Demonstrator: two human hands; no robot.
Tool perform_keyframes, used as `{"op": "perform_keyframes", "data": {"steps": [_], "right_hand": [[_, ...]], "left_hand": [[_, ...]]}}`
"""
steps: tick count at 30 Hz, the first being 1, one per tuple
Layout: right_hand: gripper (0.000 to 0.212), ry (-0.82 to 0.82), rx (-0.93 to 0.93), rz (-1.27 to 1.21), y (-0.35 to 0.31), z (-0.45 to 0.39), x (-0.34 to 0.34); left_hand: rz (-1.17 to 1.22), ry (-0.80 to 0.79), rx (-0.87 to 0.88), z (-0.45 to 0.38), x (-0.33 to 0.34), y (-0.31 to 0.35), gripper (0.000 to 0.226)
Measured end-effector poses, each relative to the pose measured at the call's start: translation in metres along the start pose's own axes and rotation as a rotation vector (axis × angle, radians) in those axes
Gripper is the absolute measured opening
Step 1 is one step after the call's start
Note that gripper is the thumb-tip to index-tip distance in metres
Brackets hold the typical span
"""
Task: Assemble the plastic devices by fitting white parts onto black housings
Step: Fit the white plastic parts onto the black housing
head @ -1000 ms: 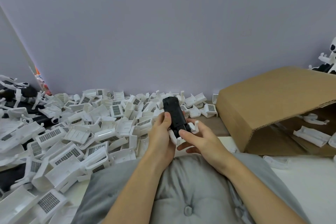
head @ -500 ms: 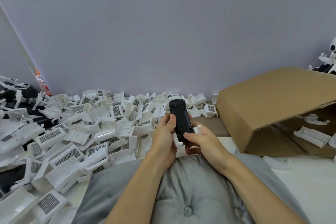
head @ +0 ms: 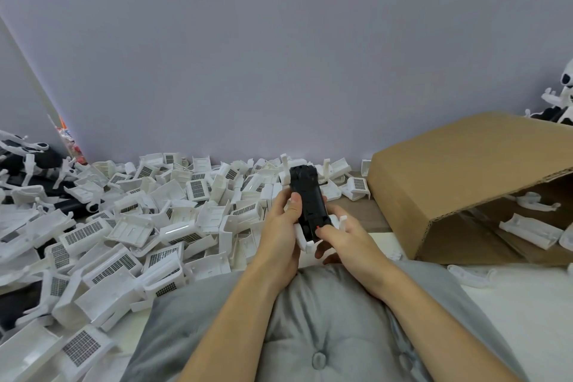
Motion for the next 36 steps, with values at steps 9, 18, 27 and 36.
{"op": "perform_keyframes", "data": {"steps": [9, 18, 27, 36], "right_hand": [[0.028, -0.005, 0.018, -0.038, 0.000, 0.000, 0.000], [0.042, -0.053, 0.030, -0.035, 0.002, 0.000, 0.002], [0.041, -0.041, 0.005, -0.024, 0.004, -0.002, 0.001], [0.034, 0.076, 0.005, -0.064, 0.001, 0.000, -0.003]], "left_hand": [[-0.031, 0.016, -0.005, -0.004, -0.002, -0.005, 0.036], [-0.043, 0.040, 0.001, -0.005, -0.003, -0.004, 0.034], [-0.031, 0.020, -0.007, -0.003, -0.001, -0.002, 0.032], [0.096, 0.137, 0.019, -0.004, -0.012, 0.003, 0.053]]}}
Point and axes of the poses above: each hand's wrist, its own z-axis away from the middle knuckle, its own x-axis out of the palm, y = z × x, the point moved 5 cm from there along -z, towards the middle knuckle, and after that the axes turned 6 degrees about y, right-handed, at the moved point
